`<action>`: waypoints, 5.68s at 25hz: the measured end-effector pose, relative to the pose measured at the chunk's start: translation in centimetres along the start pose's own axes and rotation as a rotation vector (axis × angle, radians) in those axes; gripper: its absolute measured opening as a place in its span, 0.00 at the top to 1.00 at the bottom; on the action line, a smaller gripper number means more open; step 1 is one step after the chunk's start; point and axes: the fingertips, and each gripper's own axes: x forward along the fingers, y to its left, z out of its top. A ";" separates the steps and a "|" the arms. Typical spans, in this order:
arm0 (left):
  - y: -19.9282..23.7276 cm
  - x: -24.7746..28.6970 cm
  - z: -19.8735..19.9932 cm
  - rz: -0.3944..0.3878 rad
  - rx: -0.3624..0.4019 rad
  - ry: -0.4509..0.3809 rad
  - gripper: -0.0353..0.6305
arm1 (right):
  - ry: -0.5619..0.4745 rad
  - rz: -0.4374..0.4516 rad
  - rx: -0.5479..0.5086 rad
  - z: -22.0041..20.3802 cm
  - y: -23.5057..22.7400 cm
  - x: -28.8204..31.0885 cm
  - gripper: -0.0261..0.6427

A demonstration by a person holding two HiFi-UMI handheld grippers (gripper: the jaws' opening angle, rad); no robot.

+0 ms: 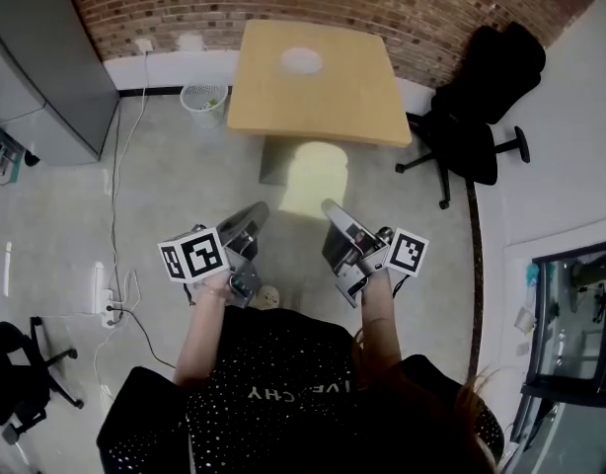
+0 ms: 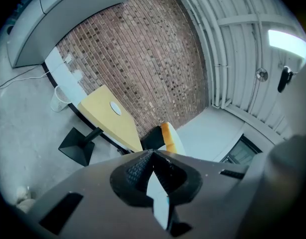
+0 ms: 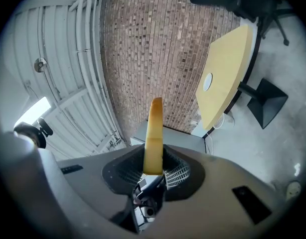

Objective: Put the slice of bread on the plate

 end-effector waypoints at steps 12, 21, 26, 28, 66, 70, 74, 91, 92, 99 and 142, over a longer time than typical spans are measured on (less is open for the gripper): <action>2.5 5.7 3.7 -0.004 -0.016 0.043 0.93 | -0.049 -0.043 0.015 5.3 -3.0 1.7 0.82; 3.3 10.4 5.8 -0.026 -0.016 0.080 0.93 | -0.063 -0.056 -0.037 9.0 -4.4 2.7 0.82; 3.8 12.2 6.8 -0.028 -0.013 0.086 0.93 | -0.054 -0.051 -0.034 10.9 -5.3 4.0 0.82; 4.4 12.6 7.4 -0.021 -0.017 0.091 0.93 | -0.056 -0.052 -0.032 11.6 -5.8 4.9 0.82; 17.2 34.7 26.7 -0.026 -0.112 0.211 0.93 | -0.095 -0.195 0.058 33.6 -20.0 22.7 0.82; 18.8 37.2 28.3 -0.036 -0.116 0.216 0.93 | -0.085 -0.217 0.050 35.8 -22.1 24.5 0.82; 20.3 39.5 29.8 -0.053 -0.113 0.207 0.93 | -0.059 -0.257 0.053 37.6 -24.9 26.1 0.82; 27.8 42.7 32.5 0.062 -0.118 0.099 0.93 | 0.006 -0.402 0.160 40.0 -37.5 32.4 0.82; 28.0 42.6 32.5 0.071 -0.119 0.097 0.93 | 0.012 -0.402 0.167 40.0 -37.9 32.9 0.82; 28.5 42.0 32.3 0.108 -0.130 0.082 0.93 | 0.101 -0.483 0.163 38.7 -40.0 34.2 0.82; 17.4 37.2 32.1 -0.015 -0.087 0.000 0.93 | -0.083 -0.007 0.034 41.9 -17.4 29.9 0.94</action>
